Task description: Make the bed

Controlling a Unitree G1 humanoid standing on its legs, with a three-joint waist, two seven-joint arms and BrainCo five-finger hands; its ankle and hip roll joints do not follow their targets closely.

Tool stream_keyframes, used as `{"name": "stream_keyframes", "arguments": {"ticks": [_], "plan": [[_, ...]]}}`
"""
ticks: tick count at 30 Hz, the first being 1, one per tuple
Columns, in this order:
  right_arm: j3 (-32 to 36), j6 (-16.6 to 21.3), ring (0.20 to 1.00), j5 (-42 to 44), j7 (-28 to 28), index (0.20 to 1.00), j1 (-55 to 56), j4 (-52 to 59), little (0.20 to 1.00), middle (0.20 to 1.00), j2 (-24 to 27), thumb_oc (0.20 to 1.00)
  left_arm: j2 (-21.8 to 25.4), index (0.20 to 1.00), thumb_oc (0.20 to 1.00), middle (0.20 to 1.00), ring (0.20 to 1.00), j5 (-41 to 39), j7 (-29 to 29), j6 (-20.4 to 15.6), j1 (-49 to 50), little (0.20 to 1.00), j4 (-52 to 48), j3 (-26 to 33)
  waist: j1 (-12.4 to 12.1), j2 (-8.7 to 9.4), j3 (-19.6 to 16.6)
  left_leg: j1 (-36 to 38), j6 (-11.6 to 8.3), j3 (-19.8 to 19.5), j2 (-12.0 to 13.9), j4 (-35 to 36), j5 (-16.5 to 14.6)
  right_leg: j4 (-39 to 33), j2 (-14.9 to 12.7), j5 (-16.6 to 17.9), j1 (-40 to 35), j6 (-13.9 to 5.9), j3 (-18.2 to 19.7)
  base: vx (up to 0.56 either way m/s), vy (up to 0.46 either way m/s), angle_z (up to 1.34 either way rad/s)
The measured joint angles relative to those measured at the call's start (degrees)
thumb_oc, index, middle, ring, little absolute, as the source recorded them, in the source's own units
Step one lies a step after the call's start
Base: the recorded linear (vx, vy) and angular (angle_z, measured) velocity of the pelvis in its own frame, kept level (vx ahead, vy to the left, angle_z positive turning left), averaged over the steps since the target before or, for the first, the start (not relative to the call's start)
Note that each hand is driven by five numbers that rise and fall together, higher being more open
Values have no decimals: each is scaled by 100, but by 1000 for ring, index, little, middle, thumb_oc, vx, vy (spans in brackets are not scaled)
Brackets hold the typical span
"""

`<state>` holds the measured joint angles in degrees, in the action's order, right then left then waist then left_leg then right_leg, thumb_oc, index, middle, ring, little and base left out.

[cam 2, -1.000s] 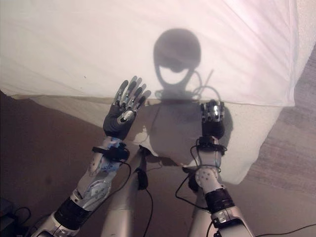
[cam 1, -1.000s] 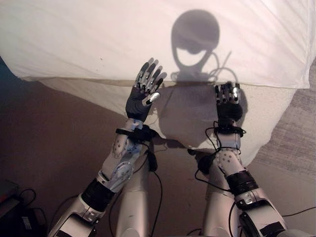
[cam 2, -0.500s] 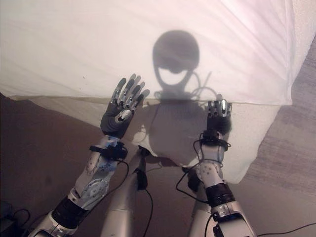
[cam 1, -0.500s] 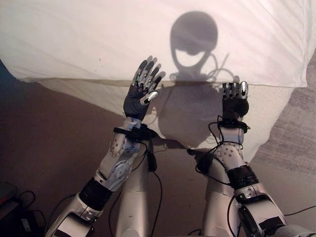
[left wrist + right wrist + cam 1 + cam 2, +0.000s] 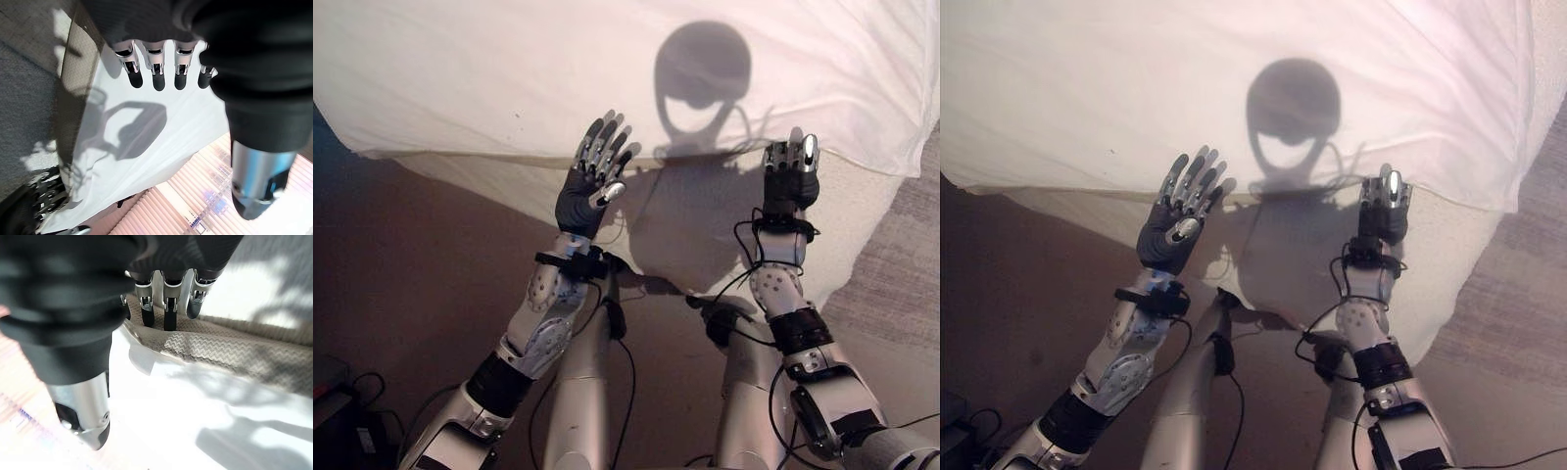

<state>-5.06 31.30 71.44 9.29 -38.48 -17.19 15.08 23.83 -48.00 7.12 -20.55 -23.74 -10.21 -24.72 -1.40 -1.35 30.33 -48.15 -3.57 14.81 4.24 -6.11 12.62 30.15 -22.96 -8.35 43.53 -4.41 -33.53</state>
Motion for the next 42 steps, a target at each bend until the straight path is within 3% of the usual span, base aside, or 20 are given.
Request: {"name": "stream_keyframes", "arguments": {"ticks": [3, 24, 36, 42], "plan": [[-7, 0, 1000, 0, 2, 1000, -129, -1, 1000, 1000, 132, 1000, 25, 1000, 1000, 1000, 1000, 0, -48, 1, 5, 1000, -1, -2, -106, 0, 0, -6, 0, 14, 18, 0, 0, -22, 23, 8, 7, 9, 1, 0, -4, -1], [-10, -2, 1000, -89, 392, 1000, -216, -379, 1000, 1000, 180, 1000, 135, 1000, 1000, 1000, 1000, -6, -42, 4, 103, 1000, -3, -39, -87, 1, 0, -19, 1, 70, 63, -2, 0, -110, 89, 68, 8, 27, 7, 1, 0, 0], [-156, -302, 1000, -1070, 1505, 1000, -815, -692, 1000, 1000, 558, 1000, 169, 1000, 1000, 1000, 1000, -5, 185, 47, 128, 1000, -278, -285, -72, 6, 1, -74, 77, 88, 62, -44, -32, -195, 106, 170, 15, 18, 8, 1, 0, 0], [-319, -461, 1000, -1125, 1526, 1000, -1187, -1179, 1000, 1000, 771, 1000, 256, 1000, 1000, 1000, 1000, -6, 200, 124, 137, 1000, -279, -407, -63, 45, 12, -98, 94, 89, 71, -52, -32, -246, 129, 212, 15, 14, 10, 1, 0, -1]]}}
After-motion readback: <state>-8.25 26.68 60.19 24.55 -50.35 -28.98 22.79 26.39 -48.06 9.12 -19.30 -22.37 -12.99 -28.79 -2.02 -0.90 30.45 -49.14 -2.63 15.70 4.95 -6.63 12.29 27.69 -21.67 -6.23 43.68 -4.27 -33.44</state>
